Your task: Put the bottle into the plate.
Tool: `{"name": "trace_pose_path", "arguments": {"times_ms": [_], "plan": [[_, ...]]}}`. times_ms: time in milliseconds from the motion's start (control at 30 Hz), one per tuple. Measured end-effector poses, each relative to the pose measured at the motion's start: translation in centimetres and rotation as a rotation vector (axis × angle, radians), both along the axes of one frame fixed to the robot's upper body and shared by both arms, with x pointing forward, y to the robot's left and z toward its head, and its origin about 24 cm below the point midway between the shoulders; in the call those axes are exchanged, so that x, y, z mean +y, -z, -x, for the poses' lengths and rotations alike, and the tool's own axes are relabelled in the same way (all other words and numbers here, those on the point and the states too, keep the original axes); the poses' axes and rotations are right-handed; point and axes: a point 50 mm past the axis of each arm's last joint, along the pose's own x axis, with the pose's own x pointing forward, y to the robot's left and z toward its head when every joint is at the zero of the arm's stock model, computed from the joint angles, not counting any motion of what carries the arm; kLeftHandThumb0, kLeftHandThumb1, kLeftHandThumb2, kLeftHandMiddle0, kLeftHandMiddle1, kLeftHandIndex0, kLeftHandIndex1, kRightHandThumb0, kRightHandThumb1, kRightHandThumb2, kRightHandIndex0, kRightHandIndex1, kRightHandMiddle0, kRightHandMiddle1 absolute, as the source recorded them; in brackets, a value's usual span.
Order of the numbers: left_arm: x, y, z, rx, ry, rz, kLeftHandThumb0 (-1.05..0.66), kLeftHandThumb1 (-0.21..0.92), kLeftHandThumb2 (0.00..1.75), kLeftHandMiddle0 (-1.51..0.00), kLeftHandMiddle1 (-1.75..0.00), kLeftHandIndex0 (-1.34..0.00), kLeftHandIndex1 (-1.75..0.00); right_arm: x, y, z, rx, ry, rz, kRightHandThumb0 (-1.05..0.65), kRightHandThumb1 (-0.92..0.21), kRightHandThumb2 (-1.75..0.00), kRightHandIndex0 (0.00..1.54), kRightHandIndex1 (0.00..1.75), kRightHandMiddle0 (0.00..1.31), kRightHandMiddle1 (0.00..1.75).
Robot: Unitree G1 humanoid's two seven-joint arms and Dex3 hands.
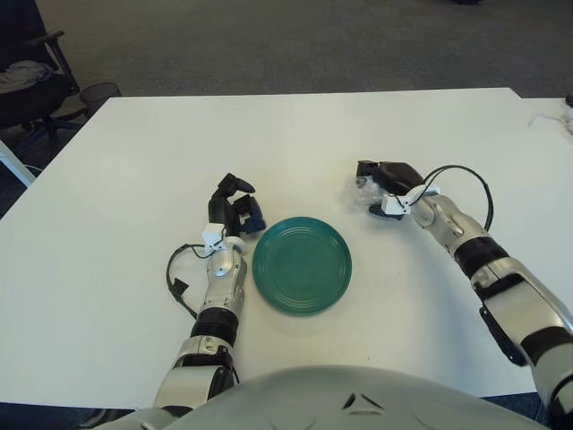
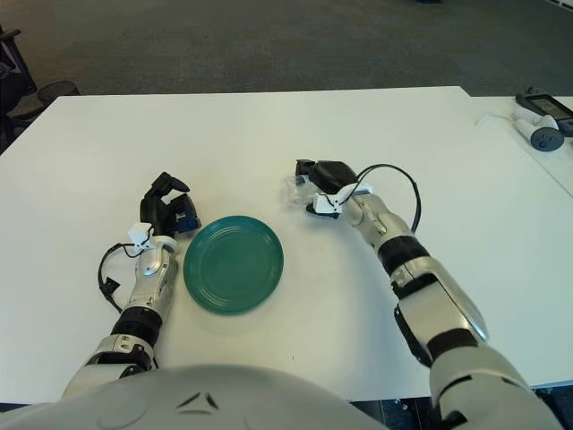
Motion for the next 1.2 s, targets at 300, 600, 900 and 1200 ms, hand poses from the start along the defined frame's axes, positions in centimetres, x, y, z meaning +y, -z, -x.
{"name": "trace_pose_path", "arguments": {"times_ms": [300, 600, 900, 1200], "plan": [[0.0, -0.6, -0.4, -0.026, 0.0, -0.001, -0.6, 0.04, 1.65, -1.31, -1.75, -0.84, -1.75, 1.3, -4.8, 1.1, -0.155, -0.054, -0.138, 0.0, 0.03, -1.7, 0.88, 1.69, 0.65, 1.75], [-0.1, -0.4, -0.3, -0.021, 0.015, 0.004, -0.6, 0.04, 1.66, -1.32, -1.75, -0.84, -1.75, 3.8, -11.9, 3.2, -0.404, -0.154, -0.303, 0.0, -0.06, -1.61, 0.82, 1.71, 0.57, 1.75], [-0.4, -0.2, 0.0, -0.013, 0.048, -0.002, -0.61, 0.03, 1.67, -1.32, -1.75, -0.86, -1.75, 6.7, -15.4, 6.1, -0.47, -0.318, -0.397, 0.0, -0.09, -1.59, 0.79, 1.74, 0.55, 1.75], [-0.4, 0.0, 0.1, 0.004, 0.044, -0.012, -0.59, 0.06, 1.63, -1.28, -1.75, -0.83, -1.75, 7.6, -16.1, 6.4, -0.443, -0.389, -0.335, 0.0, -0.08, -1.58, 0.81, 1.69, 0.56, 1.75]]}}
